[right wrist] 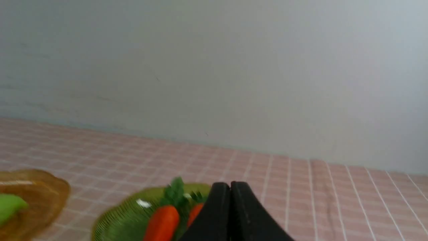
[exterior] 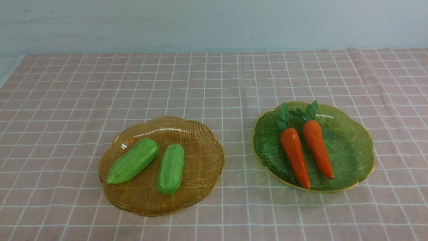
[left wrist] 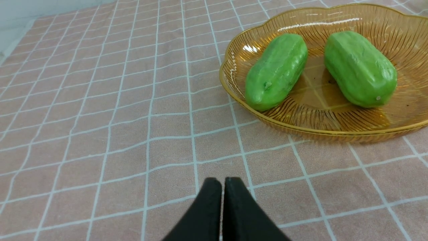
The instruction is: Put different types of vegetables on the plate.
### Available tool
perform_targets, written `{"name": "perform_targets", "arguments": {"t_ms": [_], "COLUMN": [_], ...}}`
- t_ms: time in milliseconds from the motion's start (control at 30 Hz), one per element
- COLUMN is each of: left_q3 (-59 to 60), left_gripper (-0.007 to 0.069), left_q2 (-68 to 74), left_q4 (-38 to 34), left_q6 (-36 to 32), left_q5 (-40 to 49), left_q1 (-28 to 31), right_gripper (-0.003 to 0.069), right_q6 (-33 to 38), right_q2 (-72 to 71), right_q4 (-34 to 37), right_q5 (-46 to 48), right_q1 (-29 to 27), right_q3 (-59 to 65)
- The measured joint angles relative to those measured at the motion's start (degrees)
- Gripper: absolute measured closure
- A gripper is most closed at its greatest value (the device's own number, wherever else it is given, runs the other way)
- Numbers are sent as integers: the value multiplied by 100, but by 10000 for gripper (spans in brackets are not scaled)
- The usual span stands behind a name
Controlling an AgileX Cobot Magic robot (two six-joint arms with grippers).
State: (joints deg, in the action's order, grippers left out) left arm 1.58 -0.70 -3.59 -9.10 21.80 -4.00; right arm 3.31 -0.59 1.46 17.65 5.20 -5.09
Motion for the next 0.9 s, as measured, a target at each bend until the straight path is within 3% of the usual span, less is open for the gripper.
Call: {"name": "perform_targets", "arguments": {"t_ms": [200,900], "left_q3": [0,0], "left_gripper": [628,628], "left_q2": [0,0], "left_q4": [0,0], "left_q6": [0,-5], "left_q5": [0,0], "left_q1": [0,0], "right_gripper": [674,674], "right_q6": [-114,-23], "right_q2": [0,0], "right_q4": [334,394], "right_q5": [438,499], "right_q1": [-1204,-1287], "right_q3": [662,662]}}
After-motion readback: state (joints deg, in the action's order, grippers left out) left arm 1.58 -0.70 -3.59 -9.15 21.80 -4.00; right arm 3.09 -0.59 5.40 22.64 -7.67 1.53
